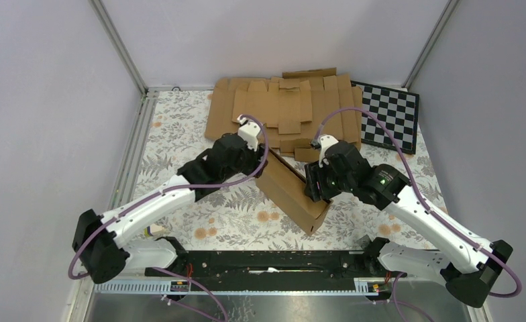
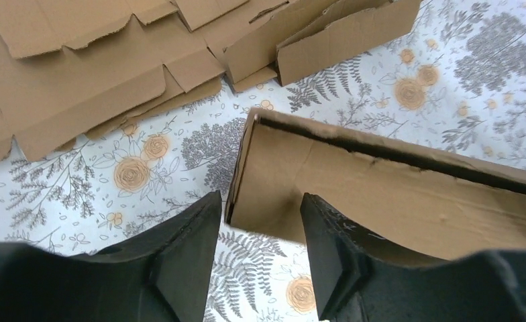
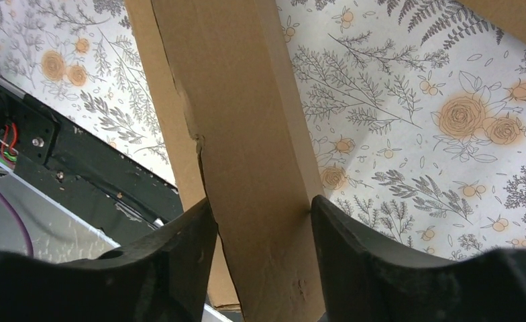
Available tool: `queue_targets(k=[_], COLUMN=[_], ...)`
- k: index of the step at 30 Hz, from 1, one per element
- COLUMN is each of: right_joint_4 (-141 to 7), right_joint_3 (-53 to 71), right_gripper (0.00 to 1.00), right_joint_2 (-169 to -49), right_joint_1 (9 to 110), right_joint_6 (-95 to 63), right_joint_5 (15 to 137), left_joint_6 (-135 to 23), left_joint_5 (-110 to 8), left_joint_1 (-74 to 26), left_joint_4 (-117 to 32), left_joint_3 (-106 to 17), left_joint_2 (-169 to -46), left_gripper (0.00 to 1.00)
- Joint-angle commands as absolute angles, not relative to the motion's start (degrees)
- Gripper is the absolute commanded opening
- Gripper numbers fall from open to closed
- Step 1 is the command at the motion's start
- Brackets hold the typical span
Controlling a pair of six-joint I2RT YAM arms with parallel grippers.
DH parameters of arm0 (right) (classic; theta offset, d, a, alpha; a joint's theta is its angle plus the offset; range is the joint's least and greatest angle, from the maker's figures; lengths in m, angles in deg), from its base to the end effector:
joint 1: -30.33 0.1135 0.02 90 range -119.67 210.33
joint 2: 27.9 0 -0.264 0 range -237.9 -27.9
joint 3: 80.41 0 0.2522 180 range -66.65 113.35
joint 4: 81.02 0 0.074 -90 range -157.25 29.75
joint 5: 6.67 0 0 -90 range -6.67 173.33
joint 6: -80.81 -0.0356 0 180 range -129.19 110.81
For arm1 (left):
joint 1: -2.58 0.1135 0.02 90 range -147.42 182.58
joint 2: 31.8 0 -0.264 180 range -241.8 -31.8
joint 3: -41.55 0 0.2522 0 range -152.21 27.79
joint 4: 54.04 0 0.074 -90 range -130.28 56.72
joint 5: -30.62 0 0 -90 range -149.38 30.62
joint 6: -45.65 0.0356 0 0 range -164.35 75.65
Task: Fold the paper box
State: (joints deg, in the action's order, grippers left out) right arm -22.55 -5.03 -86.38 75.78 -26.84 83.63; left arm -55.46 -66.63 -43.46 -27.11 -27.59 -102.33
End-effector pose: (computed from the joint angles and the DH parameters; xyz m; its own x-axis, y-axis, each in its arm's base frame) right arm 0.1441 0.1462 0.3391 -0.6588 -0.2371 -0.7140 -0.5353 0.8145 0.2235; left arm 0.1978 -0.1987 0.3044 -0.4459 0.1870 -0.8754 0.5616 0.8200 -0.1109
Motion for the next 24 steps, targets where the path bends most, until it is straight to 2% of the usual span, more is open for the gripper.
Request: queue_targets(k=[1,7,11,18,24], right_joint_4=[-21.99,-22.02,-22.23,-22.4,-22.45], right_joint_3=[-5.44,-5.08,-4.79,-4.56,-4.6], right_gripper=[0.63,0.69,0.73,0.75,0.81], right_joint_2=[-86.53,-86.93,-87.01,-86.91,-87.03], right_joint_1=[76.12,76.12,76.12,76.08,76.12], right_joint_6=[-26.61,-25.86,-25.72,-26.12,-26.22], right_joint_5=[82.27,81.75,81.5,81.22,81.1], left_joint_6=[-60.53,-62.04,-62.49,-63.57,-64.26], left_joint_5=[-65.3,-63.27,-58.19,-50.77,-51.43], left_joint_1=[-43.74,-43.65,-43.65,-43.63,-43.65], left_joint_4=[-22.33,-22.15,-26.6,-34.64,-41.88], left_joint_3=[-31.63,-34.74,-36.89,-40.53,-35.03], left_joint_2=[-96.45,-92.33,-94.02,-100.71,-104.72], left_gripper=[0.55,0.58,0.58,0.27,0.17])
